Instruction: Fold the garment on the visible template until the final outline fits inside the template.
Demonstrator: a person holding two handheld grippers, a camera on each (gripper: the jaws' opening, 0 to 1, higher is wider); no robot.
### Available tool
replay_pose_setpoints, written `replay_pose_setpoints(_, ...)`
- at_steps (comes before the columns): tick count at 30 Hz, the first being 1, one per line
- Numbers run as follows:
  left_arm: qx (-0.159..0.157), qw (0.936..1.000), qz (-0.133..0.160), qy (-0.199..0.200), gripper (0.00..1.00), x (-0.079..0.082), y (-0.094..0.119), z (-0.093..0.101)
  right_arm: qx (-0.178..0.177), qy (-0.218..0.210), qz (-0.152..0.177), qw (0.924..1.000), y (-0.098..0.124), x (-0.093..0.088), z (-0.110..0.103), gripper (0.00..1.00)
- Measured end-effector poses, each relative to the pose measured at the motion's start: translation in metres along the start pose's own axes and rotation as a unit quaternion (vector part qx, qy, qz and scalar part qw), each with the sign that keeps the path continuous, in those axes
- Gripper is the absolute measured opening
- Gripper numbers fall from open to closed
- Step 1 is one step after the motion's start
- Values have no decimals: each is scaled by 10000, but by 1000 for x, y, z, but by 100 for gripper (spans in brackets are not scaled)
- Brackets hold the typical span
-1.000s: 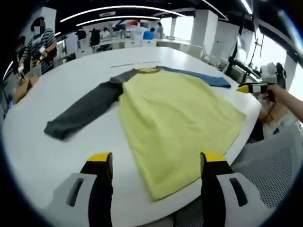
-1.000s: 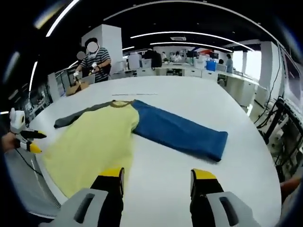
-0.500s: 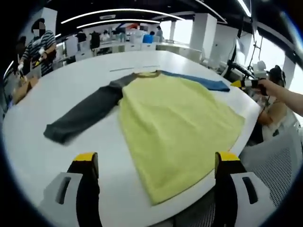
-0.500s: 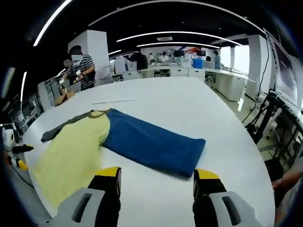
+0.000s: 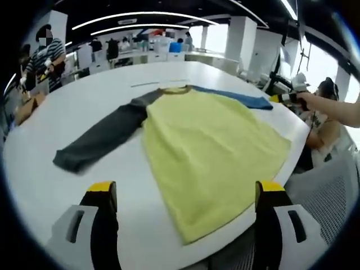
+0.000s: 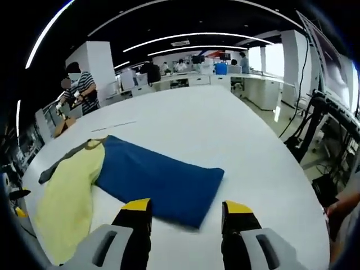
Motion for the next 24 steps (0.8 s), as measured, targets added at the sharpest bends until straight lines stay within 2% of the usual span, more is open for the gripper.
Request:
replay_pose_setpoints(9,-4,9999,88,-110,99,3,1,2,9,-382,11,9993,-20,2,11,33)
replay_pose_setpoints(14,-11,9998,142,-152,99,4,2,2,-119,-541,-1,9985,-25,2,14,25)
replay_pose_setpoints(24,-95,9993,318,-183,98,9,4,2,-318,-589,-66,9977,-31,-2,15,9)
Point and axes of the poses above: the point that each gripper's makers call its tool centre point, and the gripper's own axes: y roughly backward along the fingers, z roughly to its right, x roughly out of its top, the point moved 8 cm from there along y, roughly backward along the fingers, and after that the axes turned 4 degrees about -y, right-handed, at the moved point
